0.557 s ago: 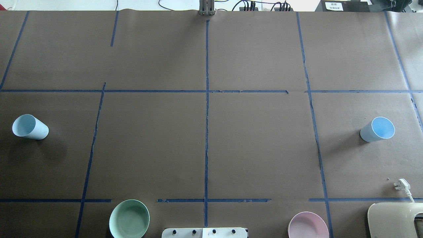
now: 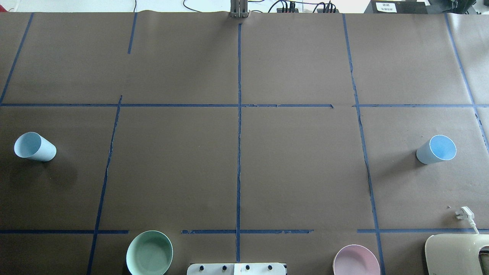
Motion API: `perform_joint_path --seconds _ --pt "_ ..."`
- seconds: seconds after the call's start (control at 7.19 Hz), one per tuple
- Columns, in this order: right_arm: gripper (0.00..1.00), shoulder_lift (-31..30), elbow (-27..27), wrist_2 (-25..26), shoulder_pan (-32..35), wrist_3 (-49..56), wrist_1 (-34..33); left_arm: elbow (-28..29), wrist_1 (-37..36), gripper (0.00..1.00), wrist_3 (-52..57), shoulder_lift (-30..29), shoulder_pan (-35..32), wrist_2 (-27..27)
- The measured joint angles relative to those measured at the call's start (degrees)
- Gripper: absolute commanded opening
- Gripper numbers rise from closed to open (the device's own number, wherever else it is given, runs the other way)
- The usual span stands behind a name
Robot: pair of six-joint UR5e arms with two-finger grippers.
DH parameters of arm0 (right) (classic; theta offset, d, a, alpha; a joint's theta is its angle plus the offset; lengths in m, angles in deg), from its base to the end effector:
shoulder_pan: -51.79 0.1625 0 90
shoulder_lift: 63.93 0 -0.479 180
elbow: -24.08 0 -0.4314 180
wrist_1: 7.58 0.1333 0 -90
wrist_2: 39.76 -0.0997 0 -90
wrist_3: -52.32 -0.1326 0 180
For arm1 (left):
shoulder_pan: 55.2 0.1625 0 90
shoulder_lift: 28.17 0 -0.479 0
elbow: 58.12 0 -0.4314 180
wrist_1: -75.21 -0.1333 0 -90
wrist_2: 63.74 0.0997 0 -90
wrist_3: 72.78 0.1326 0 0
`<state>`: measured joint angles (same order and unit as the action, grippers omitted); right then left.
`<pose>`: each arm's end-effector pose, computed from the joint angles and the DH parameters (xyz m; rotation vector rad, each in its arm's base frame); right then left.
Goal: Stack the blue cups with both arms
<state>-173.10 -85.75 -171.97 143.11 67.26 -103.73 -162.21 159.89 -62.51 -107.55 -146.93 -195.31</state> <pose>0.0526 -0.3628 0.7173 0.0136 -0.7428 -0.1914 -0.0585 -0.4372 0.7096 0.0452 0.7253 0.1307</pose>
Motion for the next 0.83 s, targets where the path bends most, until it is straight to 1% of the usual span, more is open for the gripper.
perform_joint_path --seconds 0.14,0.28,0.56,0.7,0.83 --pt "1.00 0.20 -0.02 -0.01 -0.04 0.00 0.00 -0.08 0.97 1.00 -0.10 -0.52 0.18 0.00" --pt "1.00 0.44 -0.03 -0.04 -0.10 0.00 0.00 -0.04 3.76 1.00 -0.35 -1.51 0.35 -0.02" --pt "1.00 0.75 -0.03 -0.07 -0.25 0.00 0.00 0.43 8.63 1.00 -4.15 -2.54 1.87 -2.25" --pt "1.00 0.77 -0.04 -0.07 -0.34 0.00 0.00 0.27 11.47 1.00 -9.22 -2.40 4.56 -3.59" --pt "1.00 0.80 -0.04 -0.07 -0.42 0.00 0.00 0.36 15.87 1.00 -15.64 -1.91 8.90 -3.65"
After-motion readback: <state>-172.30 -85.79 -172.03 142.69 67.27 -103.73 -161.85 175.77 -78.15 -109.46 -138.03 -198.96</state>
